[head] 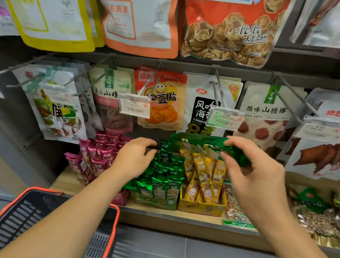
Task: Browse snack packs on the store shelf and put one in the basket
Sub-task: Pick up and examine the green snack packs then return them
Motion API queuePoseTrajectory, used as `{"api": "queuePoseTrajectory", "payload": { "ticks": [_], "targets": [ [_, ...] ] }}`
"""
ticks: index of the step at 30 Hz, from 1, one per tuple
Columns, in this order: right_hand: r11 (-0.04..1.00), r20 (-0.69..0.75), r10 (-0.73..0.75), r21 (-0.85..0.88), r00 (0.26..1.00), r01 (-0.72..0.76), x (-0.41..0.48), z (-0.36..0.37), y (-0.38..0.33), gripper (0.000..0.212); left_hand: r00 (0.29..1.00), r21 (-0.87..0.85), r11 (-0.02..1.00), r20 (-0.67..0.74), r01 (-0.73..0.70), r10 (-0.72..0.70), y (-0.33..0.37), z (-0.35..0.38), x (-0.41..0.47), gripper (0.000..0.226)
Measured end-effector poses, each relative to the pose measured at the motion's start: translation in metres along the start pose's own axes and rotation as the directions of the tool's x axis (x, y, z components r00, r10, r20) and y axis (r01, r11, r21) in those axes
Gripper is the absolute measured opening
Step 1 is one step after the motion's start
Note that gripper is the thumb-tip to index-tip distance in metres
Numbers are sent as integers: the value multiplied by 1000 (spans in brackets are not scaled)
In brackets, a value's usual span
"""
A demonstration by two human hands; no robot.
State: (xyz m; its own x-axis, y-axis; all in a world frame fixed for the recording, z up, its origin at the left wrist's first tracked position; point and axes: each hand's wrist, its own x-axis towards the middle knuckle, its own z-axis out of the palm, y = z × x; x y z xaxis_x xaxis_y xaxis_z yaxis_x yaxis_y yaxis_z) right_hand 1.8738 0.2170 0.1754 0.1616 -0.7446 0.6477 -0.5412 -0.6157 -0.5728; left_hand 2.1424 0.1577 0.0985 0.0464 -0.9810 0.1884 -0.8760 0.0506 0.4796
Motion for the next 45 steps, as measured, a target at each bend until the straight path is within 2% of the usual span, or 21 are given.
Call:
{"api": "queuePoseTrajectory", "payload": {
  "ticks": [2,4,8,12,17,20,24,27,30,33,35,40,42,45],
  "targets": [
    [989,6,-82,-120,997,82,-1,9,3,23,997,84,996,70,-26,20,2,14,9,39],
    [973,44,-91,-208,995,98,-1,20,9,28,992,132,991,128,-34,17,5,27,18,44],
    [972,103,-68,-218,992,90,5,32,21,29,970,184,981,242,-63,16,10,46,30,51],
    [965,160,9,-260,987,33,22,46,30,26,941,252,965,337,-69,-21,11,58,35,54],
    [952,263,122,-305,957,-37,45,70,39,32,942,259,964,335,-63,-28,9,57,39,53],
    [933,336,256,-333,906,-141,54,81,49,34,952,249,968,304,-42,-37,8,55,39,48],
    [857,367,478,-394,798,-332,69,103,64,32,942,212,977,333,-33,-40,5,53,42,43],
    [891,422,439,-316,793,-325,72,120,80,33,933,184,982,358,-30,-39,4,53,47,39],
    [903,489,417,-316,766,-290,73,137,95,36,926,156,988,374,0,-59,4,52,50,35],
    [877,558,466,-393,687,-276,75,156,107,38,936,149,989,347,3,-55,4,51,48,29],
    [872,623,465,-444,629,-205,73,166,114,37,946,122,993,320,4,-43,3,52,48,27],
    [891,702,445,-408,557,-199,77,169,119,28,965,57,998,262,20,-35,2,57,51,41],
    [891,694,444,-412,567,-193,79,166,118,33,970,63,996,234,59,-72,1,58,54,43],
    [919,627,362,-366,690,-150,70,162,116,49,967,79,987,202,139,-153,1,59,62,40]
  ]
}}
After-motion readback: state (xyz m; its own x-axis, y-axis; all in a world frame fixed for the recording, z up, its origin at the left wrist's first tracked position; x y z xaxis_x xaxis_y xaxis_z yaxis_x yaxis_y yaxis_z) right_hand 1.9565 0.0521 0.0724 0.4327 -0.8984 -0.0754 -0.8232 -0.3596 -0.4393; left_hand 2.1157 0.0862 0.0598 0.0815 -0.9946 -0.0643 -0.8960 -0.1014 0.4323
